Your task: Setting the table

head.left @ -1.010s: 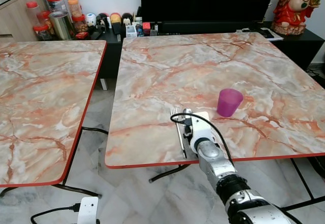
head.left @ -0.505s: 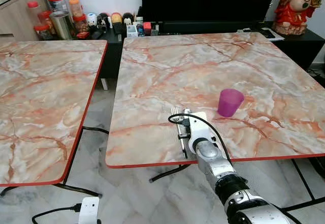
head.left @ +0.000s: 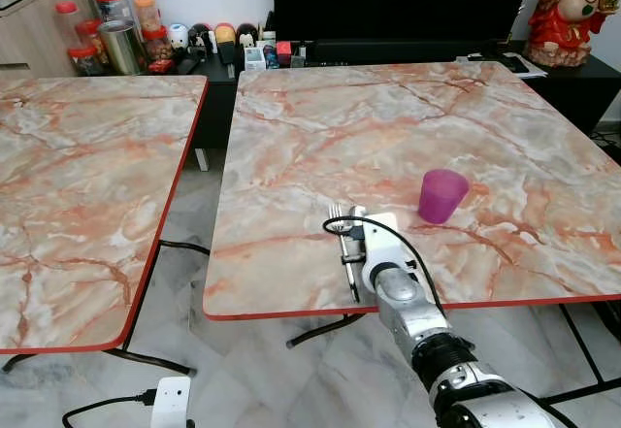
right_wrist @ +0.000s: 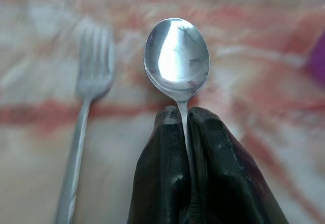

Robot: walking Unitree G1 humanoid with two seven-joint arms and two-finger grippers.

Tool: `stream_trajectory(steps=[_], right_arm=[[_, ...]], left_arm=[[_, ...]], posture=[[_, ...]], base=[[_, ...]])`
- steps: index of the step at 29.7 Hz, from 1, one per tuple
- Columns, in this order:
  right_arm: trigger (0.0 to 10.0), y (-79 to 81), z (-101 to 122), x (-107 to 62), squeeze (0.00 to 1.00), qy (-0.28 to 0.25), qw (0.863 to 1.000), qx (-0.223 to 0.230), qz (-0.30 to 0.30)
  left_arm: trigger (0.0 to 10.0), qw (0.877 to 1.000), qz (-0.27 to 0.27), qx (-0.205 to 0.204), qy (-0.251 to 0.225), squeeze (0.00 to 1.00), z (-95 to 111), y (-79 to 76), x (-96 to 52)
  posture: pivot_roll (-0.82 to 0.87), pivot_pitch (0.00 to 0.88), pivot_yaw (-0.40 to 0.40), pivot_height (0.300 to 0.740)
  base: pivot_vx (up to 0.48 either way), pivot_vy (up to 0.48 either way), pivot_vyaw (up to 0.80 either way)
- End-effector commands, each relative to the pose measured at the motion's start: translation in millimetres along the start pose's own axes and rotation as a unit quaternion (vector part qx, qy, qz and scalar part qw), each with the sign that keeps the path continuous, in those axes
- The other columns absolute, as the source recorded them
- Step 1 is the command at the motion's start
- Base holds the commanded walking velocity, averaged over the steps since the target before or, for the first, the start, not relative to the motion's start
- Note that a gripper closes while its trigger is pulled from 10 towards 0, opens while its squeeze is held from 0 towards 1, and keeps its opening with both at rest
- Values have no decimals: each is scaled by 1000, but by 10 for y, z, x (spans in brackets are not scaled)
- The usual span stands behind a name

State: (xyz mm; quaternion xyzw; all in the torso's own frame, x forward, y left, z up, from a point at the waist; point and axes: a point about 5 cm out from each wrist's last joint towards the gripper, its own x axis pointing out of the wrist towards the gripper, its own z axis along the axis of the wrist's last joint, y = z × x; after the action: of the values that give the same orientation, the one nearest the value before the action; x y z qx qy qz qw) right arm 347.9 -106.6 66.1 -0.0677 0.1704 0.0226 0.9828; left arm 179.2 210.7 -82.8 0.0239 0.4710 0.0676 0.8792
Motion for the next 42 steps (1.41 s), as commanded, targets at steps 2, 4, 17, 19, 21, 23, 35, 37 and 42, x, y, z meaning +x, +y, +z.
stream_trajectory(steps=[2, 4, 17, 19, 21, 23, 35, 37, 42], right_arm=[[10000, -20, 294, 3, 0, -77, 997, 2, -15], [10000, -24, 361, -3, 0, -97, 995, 5, -19], [10000, 111, 618, -110, 0, -202, 979, 13, 15], [10000, 113, 611, -112, 0, -201, 979, 13, 17], [10000, 118, 609, -115, 0, -203, 979, 11, 20], [10000, 116, 616, -120, 0, -207, 978, 10, 20], [10000, 115, 627, -126, 0, -211, 977, 13, 19], [10000, 117, 629, -126, 0, -211, 977, 13, 19], [10000, 130, 633, -126, 0, -211, 977, 12, 22]], left_arm=[[10000, 1000, 0, -6, 3, 0, -1, 3, 1], [10000, 1000, 0, -6, 3, 0, 3, 3, 1], [10000, 1000, 9, -16, 0, 0, 19, 29, 3], [10000, 1000, 11, -18, -1, 0, 18, 32, 2], [10000, 1000, 11, -17, 0, 0, 15, 32, 2], [10000, 1000, 11, -14, 2, 0, 9, 33, 2], [10000, 1000, 13, -11, 3, 0, 11, 44, 2], [10000, 1000, 13, -10, 3, 0, 11, 44, 2], [10000, 1000, 12, -11, 3, 0, 17, 44, 3]], posture=[[-64, 20, -6, 740], [-64, 20, -6, 740], [-62, 22, -5, 740], [-55, 22, -10, 740], [-55, 22, -10, 740], [-57, 20, -9, 740], [-57, 19, -6, 740], [-57, 19, -6, 740], [-54, 16, -6, 740]], base=[[0, 0, 0], [0, 0, 0], [0, 0, 0], [0, 167, 0], [0, 360, 0], [0, 480, 0], [0, 480, 0], [0, 480, 0], [0, 480, 0]])
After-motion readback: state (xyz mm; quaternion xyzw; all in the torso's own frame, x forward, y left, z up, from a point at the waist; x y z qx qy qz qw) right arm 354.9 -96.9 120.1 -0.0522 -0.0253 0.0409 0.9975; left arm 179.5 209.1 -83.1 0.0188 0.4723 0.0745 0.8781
